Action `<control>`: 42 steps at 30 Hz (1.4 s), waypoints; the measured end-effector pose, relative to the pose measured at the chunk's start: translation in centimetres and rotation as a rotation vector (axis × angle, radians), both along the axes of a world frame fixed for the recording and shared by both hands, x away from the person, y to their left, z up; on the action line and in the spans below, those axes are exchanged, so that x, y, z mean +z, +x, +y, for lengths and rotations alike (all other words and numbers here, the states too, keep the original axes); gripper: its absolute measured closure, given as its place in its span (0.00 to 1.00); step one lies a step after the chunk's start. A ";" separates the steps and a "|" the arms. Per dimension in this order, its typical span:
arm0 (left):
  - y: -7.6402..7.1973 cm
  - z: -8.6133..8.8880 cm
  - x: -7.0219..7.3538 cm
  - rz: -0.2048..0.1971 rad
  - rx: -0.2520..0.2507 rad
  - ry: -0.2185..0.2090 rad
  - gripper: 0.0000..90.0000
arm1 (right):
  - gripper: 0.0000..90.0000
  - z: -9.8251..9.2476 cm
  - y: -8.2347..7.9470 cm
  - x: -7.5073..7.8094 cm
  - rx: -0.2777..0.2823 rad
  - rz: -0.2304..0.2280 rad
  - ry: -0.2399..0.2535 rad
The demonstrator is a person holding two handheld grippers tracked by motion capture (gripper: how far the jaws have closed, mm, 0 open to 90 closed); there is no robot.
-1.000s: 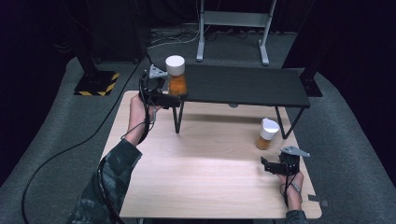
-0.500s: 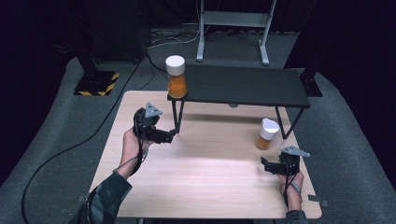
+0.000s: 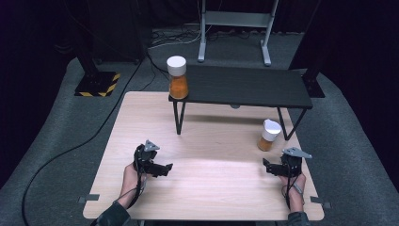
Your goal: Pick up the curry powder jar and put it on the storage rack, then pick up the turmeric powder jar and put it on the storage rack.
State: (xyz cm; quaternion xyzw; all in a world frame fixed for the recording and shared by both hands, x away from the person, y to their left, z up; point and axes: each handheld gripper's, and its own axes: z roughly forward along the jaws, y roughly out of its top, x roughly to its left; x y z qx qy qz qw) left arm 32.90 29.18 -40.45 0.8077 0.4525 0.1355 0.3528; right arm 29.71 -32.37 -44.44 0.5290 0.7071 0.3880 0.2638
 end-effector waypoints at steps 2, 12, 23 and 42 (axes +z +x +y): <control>-0.2 0.3 -0.7 0.005 0.012 -0.012 0.00 | 0.00 0.0 0.0 0.0 0.000 0.000 -0.002; -1.1 0.7 -3.0 -0.029 0.053 -0.041 0.00 | 0.00 0.0 0.0 0.0 0.000 0.000 0.000; -1.9 -1.0 -3.1 -0.081 0.045 0.064 0.00 | 0.00 0.1 0.0 0.0 -0.003 0.000 -0.004; -2.5 -1.3 -3.2 -0.081 0.093 0.063 0.00 | 0.00 0.1 0.0 0.0 -0.005 0.000 -0.004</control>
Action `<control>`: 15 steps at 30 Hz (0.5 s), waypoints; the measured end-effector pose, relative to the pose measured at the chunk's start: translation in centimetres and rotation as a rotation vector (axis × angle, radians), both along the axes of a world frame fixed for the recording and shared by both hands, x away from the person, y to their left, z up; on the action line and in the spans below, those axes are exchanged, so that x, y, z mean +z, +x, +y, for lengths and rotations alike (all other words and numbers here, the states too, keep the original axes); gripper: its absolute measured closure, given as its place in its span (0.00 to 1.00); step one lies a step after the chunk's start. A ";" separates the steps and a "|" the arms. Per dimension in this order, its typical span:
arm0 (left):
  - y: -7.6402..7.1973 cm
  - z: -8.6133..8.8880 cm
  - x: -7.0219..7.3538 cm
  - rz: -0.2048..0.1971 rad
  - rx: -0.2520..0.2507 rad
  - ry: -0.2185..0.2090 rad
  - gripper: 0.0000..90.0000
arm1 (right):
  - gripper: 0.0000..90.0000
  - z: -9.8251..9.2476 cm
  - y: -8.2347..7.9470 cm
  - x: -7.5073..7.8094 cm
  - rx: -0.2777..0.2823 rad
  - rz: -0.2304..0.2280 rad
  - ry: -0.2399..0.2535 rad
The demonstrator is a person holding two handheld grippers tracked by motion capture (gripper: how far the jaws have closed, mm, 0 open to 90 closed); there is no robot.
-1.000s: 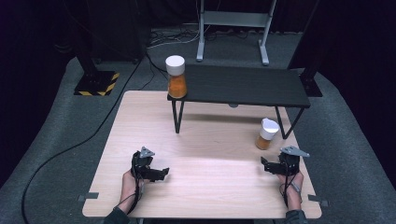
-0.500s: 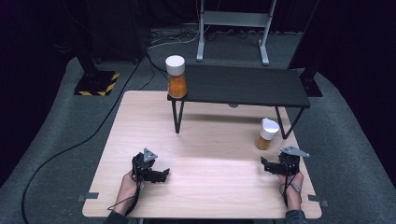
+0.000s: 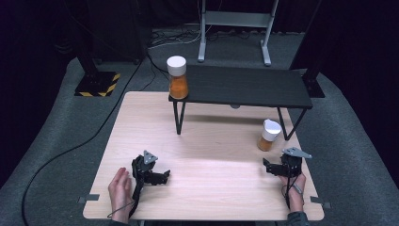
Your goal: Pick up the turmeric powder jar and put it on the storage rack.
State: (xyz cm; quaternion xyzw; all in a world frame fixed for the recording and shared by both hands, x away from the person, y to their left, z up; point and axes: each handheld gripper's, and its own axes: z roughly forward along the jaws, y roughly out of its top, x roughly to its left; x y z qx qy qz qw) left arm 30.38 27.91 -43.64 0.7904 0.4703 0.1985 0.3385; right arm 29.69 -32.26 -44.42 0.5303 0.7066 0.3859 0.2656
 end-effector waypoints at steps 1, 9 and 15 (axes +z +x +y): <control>0.0 0.0 0.0 0.000 0.000 0.000 0.00 | 0.00 0.0 0.0 0.0 0.000 0.000 -0.001; 0.0 0.0 0.0 0.000 0.002 0.001 0.00 | 0.00 0.3 0.0 0.0 0.000 -0.001 -0.014; 0.0 -0.1 0.0 0.000 0.003 0.002 0.00 | 0.00 0.5 0.0 0.1 0.002 -0.001 -0.027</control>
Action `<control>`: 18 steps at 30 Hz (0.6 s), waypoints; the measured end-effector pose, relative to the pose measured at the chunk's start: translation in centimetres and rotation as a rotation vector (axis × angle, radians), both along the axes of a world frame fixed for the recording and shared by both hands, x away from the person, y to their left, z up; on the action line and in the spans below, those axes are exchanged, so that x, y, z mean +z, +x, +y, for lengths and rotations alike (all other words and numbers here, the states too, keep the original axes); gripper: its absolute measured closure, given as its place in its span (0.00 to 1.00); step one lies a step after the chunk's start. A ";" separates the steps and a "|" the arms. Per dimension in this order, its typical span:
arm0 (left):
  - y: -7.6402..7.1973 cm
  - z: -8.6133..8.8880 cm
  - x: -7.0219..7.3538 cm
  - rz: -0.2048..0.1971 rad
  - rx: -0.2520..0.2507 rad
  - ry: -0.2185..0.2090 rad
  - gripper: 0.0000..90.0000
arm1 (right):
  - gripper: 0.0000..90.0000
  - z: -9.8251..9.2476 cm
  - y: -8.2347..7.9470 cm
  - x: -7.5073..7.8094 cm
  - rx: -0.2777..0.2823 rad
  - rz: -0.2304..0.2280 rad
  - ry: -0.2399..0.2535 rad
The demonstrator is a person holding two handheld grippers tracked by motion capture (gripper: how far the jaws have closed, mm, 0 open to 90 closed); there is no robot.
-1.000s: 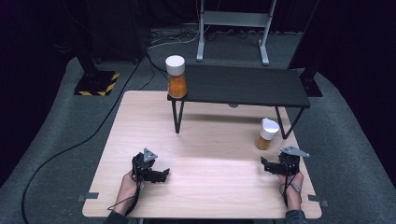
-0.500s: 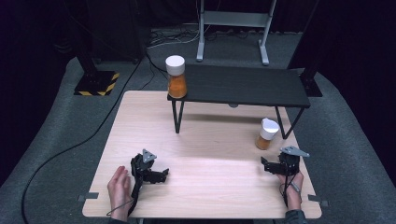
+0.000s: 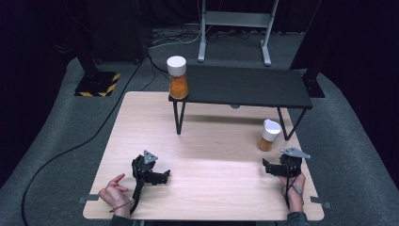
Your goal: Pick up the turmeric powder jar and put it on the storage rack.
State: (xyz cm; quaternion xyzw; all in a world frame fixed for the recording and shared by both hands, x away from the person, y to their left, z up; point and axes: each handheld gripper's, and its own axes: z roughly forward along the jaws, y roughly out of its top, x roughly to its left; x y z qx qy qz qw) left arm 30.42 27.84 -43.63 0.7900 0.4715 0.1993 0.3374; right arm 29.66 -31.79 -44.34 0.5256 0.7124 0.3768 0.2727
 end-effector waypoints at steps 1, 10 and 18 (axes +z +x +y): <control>0.0 0.0 0.0 0.000 0.000 0.000 0.00 | 0.00 0.1 0.0 0.0 -0.001 -0.001 -0.002; 0.0 0.0 0.0 0.000 0.000 0.000 0.00 | 0.00 0.3 -0.5 -0.2 -0.025 -0.042 0.006; 0.0 0.0 0.0 0.000 0.000 0.000 0.00 | 0.00 1.1 0.6 0.7 -0.015 -0.083 0.021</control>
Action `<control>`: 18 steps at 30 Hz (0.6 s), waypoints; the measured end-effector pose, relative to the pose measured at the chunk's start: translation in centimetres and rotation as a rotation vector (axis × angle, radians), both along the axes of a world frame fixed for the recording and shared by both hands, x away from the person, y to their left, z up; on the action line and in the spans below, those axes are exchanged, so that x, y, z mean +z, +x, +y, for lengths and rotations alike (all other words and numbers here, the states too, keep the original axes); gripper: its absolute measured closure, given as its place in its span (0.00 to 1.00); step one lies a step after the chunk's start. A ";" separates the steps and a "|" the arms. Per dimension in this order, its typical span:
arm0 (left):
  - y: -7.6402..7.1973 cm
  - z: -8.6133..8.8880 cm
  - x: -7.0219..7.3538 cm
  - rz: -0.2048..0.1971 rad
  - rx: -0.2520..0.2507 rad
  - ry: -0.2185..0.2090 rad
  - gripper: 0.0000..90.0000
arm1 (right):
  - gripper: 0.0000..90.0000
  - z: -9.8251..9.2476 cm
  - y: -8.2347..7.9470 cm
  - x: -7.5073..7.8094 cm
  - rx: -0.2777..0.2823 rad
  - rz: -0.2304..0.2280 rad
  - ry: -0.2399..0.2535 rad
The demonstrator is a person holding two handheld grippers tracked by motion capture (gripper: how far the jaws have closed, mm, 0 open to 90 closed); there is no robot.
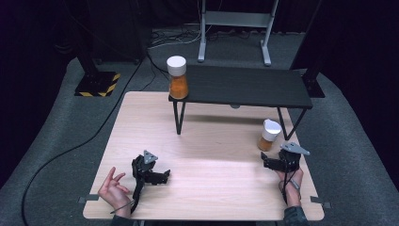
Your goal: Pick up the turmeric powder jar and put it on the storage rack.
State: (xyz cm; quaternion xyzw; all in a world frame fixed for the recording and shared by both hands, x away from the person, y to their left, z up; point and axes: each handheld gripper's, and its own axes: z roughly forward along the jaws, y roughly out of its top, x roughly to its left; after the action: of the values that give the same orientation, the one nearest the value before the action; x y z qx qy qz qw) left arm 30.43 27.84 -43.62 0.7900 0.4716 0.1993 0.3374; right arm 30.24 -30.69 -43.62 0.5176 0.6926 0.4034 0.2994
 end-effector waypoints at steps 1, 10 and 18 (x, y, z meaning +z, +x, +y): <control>0.0 0.0 0.0 0.000 0.000 0.000 0.00 | 0.00 0.1 0.2 0.2 0.002 -0.003 0.001; -0.1 -0.1 0.0 0.000 0.008 0.000 0.00 | 0.00 1.2 2.7 1.0 -0.010 -0.017 -0.004; -0.1 -0.2 0.0 0.000 0.012 0.000 0.00 | 0.00 1.7 4.0 1.2 -0.019 -0.011 -0.021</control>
State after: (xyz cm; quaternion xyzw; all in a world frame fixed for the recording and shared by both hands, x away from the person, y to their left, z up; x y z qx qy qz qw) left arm 30.30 27.66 -43.63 0.7870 0.4765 0.2013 0.3363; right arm 34.24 -28.99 -42.45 0.5190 0.6900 0.3960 0.3124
